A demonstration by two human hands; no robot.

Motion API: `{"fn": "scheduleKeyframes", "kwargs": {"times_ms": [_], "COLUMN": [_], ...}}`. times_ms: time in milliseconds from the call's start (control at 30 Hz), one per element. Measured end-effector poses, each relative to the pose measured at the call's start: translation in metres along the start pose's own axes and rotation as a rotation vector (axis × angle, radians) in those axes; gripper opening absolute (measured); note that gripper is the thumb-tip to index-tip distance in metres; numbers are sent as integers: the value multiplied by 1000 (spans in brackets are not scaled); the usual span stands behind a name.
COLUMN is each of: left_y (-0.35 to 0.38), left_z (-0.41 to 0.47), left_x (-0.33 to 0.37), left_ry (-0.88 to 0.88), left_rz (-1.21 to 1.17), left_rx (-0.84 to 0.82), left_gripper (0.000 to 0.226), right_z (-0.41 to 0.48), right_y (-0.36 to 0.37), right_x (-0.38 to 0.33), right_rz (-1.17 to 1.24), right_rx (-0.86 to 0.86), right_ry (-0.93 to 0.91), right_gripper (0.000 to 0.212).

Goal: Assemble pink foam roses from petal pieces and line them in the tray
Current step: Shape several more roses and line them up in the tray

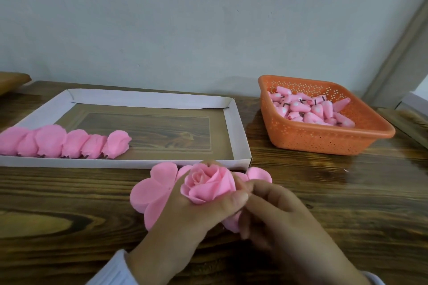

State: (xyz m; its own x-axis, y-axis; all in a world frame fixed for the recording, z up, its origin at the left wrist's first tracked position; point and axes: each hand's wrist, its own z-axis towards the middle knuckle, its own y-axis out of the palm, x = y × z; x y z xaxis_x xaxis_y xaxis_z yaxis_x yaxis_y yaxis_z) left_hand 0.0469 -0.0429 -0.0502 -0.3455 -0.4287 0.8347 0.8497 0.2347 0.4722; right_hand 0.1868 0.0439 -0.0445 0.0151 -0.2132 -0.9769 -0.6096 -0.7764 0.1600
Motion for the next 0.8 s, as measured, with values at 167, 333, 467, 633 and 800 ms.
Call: {"fn": "scheduleKeyframes", "kwargs": {"times_ms": [167, 333, 467, 633, 800], "left_y": [8, 9, 10, 13, 13], "left_z": [0, -4, -5, -2, -1], "left_x": [-22, -20, -19, -13, -12], "left_ry": [-127, -279, -304, -339, -444], "left_rz": [105, 124, 209, 111, -84], "left_rx": [-48, -266, -321, -432, -502], "left_gripper": [9, 37, 44, 41, 33], "right_z": [-1, -4, -4, -3, -4], "right_y": [-10, -11, -13, -18, -19], "right_x": [1, -1, 0, 1, -1], "right_rz": [-120, -336, -440, -512, -554], "right_rx": [260, 125, 67, 88, 113], "right_ry": [-382, -682, -722, -702, -681], "right_gripper": [6, 17, 24, 28, 15]}}
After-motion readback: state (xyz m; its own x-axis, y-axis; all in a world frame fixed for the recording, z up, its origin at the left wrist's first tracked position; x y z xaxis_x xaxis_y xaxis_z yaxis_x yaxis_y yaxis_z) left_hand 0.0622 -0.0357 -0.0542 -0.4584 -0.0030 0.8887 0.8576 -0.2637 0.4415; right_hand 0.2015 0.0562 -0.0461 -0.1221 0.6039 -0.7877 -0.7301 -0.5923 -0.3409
